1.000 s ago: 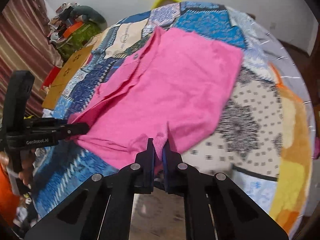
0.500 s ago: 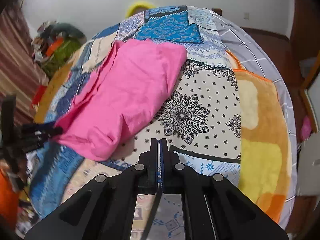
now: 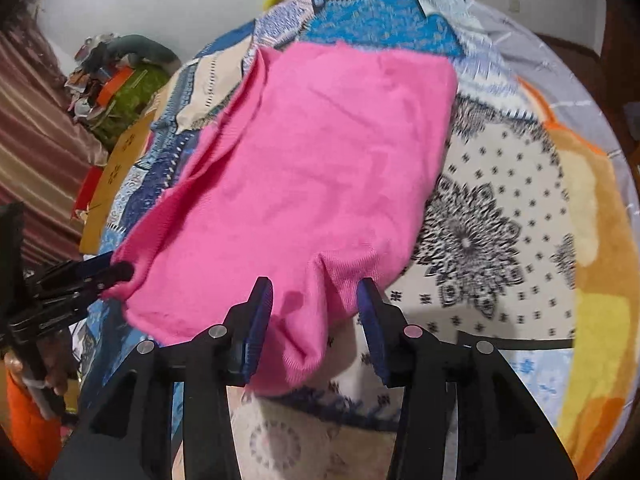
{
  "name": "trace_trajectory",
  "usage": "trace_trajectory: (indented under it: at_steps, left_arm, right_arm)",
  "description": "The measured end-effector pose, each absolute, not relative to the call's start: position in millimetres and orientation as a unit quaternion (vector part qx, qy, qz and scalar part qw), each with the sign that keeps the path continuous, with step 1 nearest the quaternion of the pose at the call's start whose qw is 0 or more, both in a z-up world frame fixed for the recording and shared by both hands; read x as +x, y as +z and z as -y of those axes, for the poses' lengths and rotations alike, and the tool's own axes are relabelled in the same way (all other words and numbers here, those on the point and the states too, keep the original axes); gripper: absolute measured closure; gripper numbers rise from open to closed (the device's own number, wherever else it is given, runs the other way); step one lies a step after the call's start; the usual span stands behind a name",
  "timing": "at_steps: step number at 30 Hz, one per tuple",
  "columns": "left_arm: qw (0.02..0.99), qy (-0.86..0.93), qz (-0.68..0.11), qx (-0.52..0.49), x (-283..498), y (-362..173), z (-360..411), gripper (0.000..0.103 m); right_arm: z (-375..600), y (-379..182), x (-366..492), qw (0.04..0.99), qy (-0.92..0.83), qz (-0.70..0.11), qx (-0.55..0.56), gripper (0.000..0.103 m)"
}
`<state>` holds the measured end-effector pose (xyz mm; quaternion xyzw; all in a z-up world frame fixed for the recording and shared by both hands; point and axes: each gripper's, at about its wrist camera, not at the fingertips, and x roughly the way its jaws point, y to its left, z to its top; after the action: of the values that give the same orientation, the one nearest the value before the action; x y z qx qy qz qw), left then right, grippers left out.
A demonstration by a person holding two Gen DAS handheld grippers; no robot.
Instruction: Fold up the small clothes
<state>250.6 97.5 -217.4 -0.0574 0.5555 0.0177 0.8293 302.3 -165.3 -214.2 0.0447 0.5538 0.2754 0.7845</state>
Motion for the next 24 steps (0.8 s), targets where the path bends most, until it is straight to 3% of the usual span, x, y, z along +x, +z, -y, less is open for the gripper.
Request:
trace_trajectory:
  at_steps: [1, 2, 3, 14, 22, 24]
  left_arm:
    - [0.828, 0.02, -0.557, -0.059, 251, -219, -100, 0.055]
    - [0.826, 0.024, -0.56, -0.061, 252, -222, -103, 0.055]
    - [0.825, 0.026, -0.56, -0.063, 252, -223, -105, 0.055]
    - [0.817, 0.024, -0.572, -0.069, 255, -229, -104, 0.055]
    - [0.828, 0.039, -0.56, -0.007, 254, -220, -88, 0.055]
    - [0.824, 0.046, -0.564, -0.014, 255, -222, -94, 0.055]
  right_arm:
    - [166, -216, 303, 0.785, 0.276, -0.553, 0.048, 0.076]
    - [167, -218, 303, 0.785, 0.277, -0.552, 0.049, 0.093]
    - [168, -219, 303, 0.784, 0.277, -0.553, 0.048, 0.097]
    - [212, -185, 294, 0.83, 0.26, -0.493, -0.017, 0.103]
    - [250, -178, 293, 0.825, 0.242, -0.51, -0.003, 0.102]
    - [242, -173, 285, 0.818, 0.261, -0.512, -0.006, 0.098]
